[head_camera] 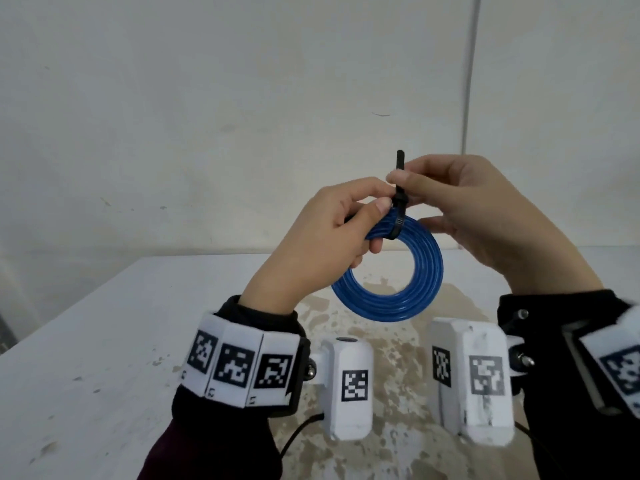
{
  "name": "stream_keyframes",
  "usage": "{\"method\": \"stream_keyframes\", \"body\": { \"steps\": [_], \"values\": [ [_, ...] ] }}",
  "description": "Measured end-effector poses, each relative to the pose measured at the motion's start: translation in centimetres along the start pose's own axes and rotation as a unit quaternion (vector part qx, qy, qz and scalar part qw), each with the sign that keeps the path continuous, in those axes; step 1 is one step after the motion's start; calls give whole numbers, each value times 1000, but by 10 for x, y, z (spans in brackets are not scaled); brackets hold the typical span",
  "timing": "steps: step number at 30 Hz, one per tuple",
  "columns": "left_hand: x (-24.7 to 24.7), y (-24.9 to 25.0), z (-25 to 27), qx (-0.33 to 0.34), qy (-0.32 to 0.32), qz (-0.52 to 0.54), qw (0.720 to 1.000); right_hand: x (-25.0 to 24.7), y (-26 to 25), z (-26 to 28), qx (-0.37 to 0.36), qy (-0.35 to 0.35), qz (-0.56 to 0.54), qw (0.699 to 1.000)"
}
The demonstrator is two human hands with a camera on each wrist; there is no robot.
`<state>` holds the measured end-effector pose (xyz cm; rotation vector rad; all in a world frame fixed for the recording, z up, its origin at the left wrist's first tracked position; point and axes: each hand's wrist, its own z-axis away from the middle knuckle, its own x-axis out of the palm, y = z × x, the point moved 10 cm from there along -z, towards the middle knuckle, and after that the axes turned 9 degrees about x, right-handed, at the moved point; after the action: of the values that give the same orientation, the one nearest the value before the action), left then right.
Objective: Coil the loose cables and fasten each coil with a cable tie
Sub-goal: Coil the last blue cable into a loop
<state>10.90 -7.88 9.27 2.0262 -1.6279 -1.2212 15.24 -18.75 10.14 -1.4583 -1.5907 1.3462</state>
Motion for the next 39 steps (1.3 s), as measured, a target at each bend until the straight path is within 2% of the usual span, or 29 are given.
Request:
{"method": "stream_keyframes", "body": {
  "steps": [3, 6, 12, 18, 23, 32, 34, 36, 39],
  "values": [
    [7, -3, 0, -3, -6, 1, 1000, -3, -2, 1, -14, -1, 30, 999],
    [12, -5, -1, -3, -3, 2, 1000, -1, 5, -1, 5, -24, 24, 999],
    [13, -10, -3, -11, 52, -20, 998, -6, -4, -3, -60, 61, 34, 996],
    [10, -10, -4, -22, 99, 20, 995, 0, -7, -3, -72, 70, 38, 994],
    [12, -9, -4, -14, 90, 14, 996, -4, -3, -4, -67, 93, 59, 992],
    [19, -20, -3, -56, 52, -26, 997, -15, 6, -8, -63, 162, 91, 981],
    [15, -17, -4, -49, 48, 5, 998, -16, 0, -5, -74, 174, 103, 977],
    [12, -13, -4, -36, 36, 88, 995, -20, -10, -1, -92, 171, 79, 978],
    [20, -12, -1, -44, -17, 201, 978, -28, -22, 6, -113, 166, 41, 979]
  ]
}}
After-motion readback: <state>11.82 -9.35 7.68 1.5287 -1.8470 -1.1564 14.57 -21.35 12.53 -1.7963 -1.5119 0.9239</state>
